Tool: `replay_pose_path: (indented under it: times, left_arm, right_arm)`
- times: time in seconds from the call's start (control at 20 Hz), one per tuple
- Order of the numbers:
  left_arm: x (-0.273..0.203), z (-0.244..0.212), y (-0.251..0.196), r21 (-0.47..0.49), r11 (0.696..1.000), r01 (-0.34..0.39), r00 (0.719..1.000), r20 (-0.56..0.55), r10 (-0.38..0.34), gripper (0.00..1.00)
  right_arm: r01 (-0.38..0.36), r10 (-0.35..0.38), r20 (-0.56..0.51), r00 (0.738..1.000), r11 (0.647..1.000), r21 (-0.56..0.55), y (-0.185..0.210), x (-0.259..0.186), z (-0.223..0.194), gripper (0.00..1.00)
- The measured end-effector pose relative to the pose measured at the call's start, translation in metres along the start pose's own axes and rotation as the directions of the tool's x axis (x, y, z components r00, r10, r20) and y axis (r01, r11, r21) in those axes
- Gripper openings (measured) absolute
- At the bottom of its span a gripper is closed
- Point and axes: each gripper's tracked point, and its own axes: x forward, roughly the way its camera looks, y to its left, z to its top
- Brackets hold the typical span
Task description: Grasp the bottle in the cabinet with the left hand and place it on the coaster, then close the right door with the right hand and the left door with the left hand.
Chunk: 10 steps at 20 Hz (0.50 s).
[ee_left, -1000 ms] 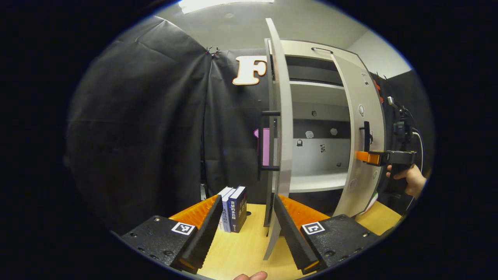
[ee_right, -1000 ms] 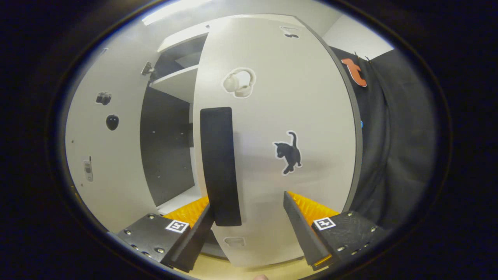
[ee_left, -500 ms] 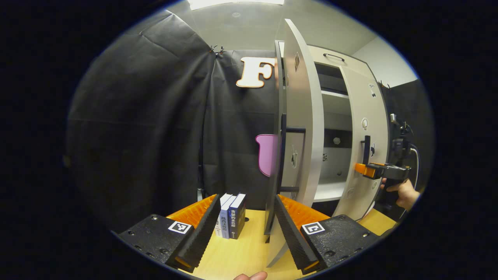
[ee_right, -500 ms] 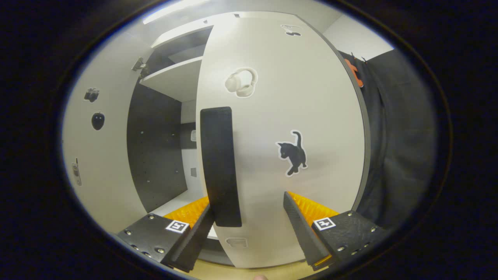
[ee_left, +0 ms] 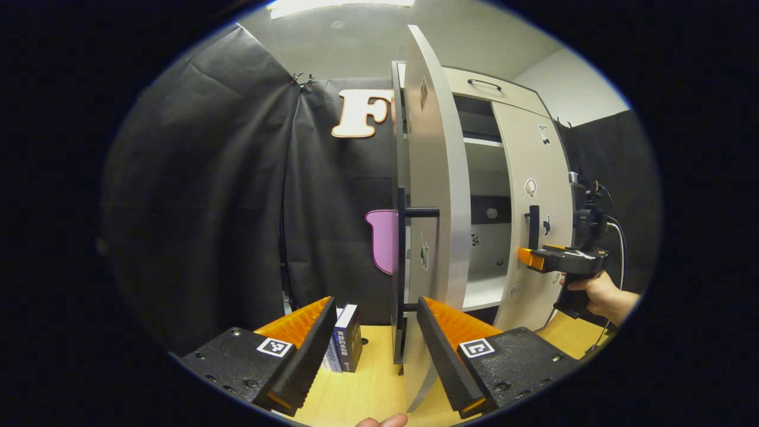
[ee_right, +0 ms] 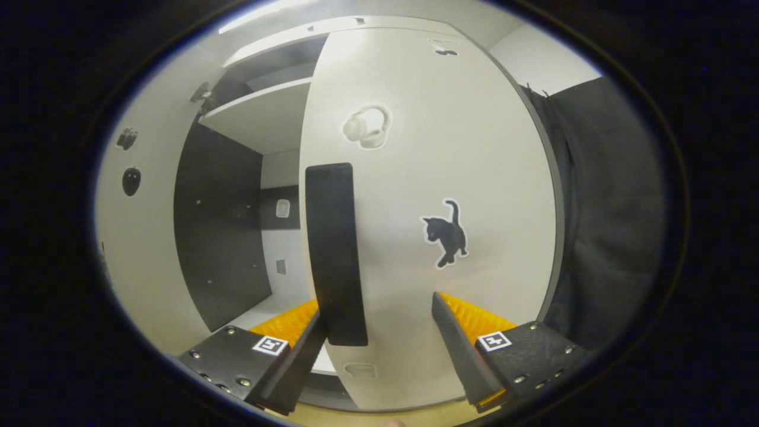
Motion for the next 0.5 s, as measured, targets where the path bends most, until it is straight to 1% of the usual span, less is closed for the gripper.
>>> replay_pose_path:
  times: [0.05, 0.1, 0.15, 0.2, 0.25, 0.3, 0.35, 0.4, 0.5]
  left_arm:
    - [0.001, 0.001, -0.001, -0.005, 1.000, 0.007, 1.000, -0.001, -0.007, 0.87]
    - [0.002, 0.000, -0.002, -0.009, 1.000, 0.017, 1.000, -0.003, -0.018, 0.82]
    - [0.004, -0.002, -0.002, -0.011, 0.999, 0.033, 0.999, -0.010, -0.033, 0.82]
    - [0.005, -0.004, -0.003, -0.012, 0.999, 0.046, 0.999, -0.015, -0.047, 0.87]
    - [0.006, -0.005, -0.005, -0.013, 0.998, 0.058, 0.998, -0.027, -0.058, 0.82]
    - [0.006, -0.005, -0.007, -0.015, 0.997, 0.072, 0.997, -0.024, -0.073, 0.82]
    - [0.008, -0.005, -0.008, -0.021, 0.996, 0.082, 0.996, -0.030, -0.082, 0.87]
    - [0.010, -0.005, -0.010, -0.027, 0.996, 0.090, 0.995, -0.029, -0.091, 0.87]
    - [0.014, -0.004, -0.020, -0.026, 0.993, 0.118, 0.992, -0.033, -0.119, 0.88]
  right_arm:
    - [0.000, 0.000, 0.002, 1.000, 1.000, 0.001, 0.000, -0.001, 0.001, 0.97]
    - [0.000, 0.000, -0.002, 1.000, 1.000, 0.001, 0.000, 0.000, 0.001, 1.00]
    - [0.000, 0.000, -0.006, 1.000, 1.000, 0.007, 0.000, -0.001, 0.001, 1.00]
    - [-0.004, 0.004, -0.021, 1.000, 1.000, 0.013, 0.000, -0.002, -0.001, 1.00]
    - [-0.007, 0.008, -0.038, 0.999, 1.000, 0.026, 0.001, -0.005, -0.002, 1.00]
    - [-0.011, 0.012, -0.045, 0.999, 0.999, 0.036, 0.001, -0.008, -0.002, 1.00]
    - [-0.018, 0.020, -0.048, 0.999, 0.999, 0.042, 0.000, -0.014, -0.002, 0.98]
    - [-0.027, 0.029, -0.052, 0.998, 0.999, 0.045, 0.000, -0.020, -0.003, 1.00]
    - [-0.042, 0.045, -0.060, 0.997, 0.998, 0.053, -0.002, -0.036, -0.003, 1.00]
